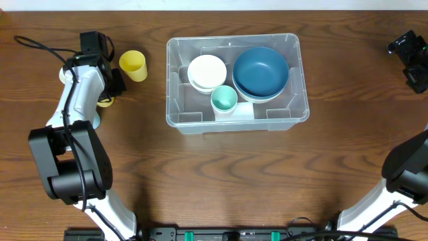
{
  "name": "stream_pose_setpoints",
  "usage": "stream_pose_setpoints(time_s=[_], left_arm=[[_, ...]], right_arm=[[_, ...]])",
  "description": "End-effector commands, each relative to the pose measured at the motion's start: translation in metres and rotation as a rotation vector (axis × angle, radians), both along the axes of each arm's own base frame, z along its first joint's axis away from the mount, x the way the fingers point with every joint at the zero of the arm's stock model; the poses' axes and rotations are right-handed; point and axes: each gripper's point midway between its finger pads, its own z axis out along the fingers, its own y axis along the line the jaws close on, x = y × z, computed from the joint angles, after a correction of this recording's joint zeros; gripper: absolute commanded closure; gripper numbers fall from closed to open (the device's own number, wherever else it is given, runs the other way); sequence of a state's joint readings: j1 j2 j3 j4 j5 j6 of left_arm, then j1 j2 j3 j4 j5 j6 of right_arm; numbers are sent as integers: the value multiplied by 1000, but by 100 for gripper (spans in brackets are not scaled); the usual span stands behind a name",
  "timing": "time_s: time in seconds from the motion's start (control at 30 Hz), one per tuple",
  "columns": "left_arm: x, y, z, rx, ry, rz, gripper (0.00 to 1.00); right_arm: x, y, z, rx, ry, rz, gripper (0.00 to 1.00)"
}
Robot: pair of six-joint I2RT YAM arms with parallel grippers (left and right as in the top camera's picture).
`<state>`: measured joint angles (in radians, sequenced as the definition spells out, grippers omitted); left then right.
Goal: Pack container
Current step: 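Move the left gripper to a yellow cup and grasp it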
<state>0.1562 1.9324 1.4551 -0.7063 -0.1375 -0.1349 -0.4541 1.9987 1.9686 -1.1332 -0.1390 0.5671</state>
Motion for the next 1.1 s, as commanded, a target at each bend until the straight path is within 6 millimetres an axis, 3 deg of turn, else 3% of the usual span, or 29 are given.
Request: stream_pose_setpoints(time_s=[0.0,0.1,0.43,0.7,0.83,1.07], left_arm=[[-3,-1,-5,-8,13,0,86],[-2,-5,-5,-30,9,-7,92],[-2,-6,-5,-36,10,-8,94],[0,-18,-4,-58,4,-34,94],[4,-28,3,-56,-12,-60,94],[13,-51,35,-47,-90,-117,94]], right_arm=[[1,1,1,2,-3,-5,1],[1,1,1,2,-3,-5,1],[1,1,1,2,-3,-5,1],[1,1,1,2,-3,-5,1],[1,1,1,2,-3,-5,1],[1,1,1,2,-3,-5,1]])
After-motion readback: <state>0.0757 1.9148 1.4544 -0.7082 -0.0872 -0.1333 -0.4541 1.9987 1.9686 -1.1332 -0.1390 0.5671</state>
